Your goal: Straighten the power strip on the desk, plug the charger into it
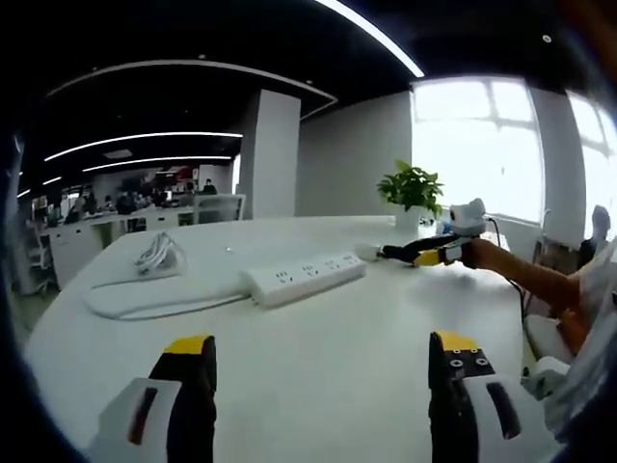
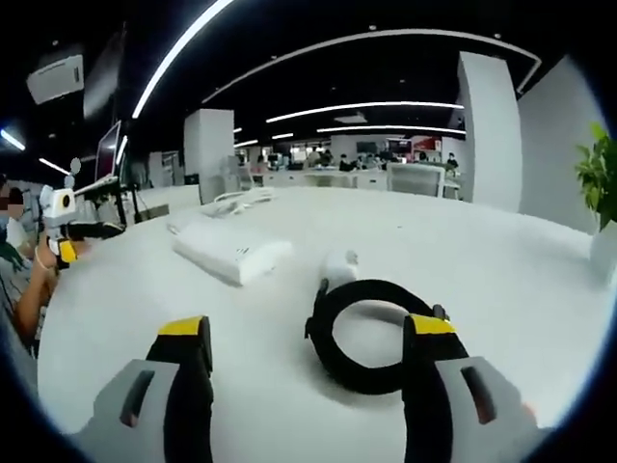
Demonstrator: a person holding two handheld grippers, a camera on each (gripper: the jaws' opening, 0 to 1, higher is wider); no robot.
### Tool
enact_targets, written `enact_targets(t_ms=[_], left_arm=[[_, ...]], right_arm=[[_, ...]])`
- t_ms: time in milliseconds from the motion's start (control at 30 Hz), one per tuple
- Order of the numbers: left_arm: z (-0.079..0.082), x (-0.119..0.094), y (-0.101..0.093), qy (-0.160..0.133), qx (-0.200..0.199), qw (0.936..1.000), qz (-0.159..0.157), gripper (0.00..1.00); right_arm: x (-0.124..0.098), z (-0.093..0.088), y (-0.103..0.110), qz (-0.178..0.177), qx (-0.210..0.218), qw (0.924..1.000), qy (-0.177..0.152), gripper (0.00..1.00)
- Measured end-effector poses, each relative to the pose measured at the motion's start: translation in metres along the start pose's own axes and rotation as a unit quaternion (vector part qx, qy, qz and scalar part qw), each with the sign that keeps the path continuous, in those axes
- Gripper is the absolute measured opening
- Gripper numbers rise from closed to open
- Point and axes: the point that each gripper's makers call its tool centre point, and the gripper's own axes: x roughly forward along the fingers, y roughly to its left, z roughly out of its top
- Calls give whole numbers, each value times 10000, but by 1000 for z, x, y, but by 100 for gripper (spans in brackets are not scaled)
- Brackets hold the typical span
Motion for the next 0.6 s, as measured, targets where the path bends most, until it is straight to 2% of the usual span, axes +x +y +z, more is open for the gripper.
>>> enact_targets(t_ms=[400, 600], left_arm=[[3, 3, -5, -10, 5, 10000, -63, 93], [4, 3, -5, -14, 15, 10000, -70, 92]], right_arm=[[2, -5, -1, -47, -200, 9996, 169, 74], [2, 2, -5, -63, -249, 9994, 227, 70]])
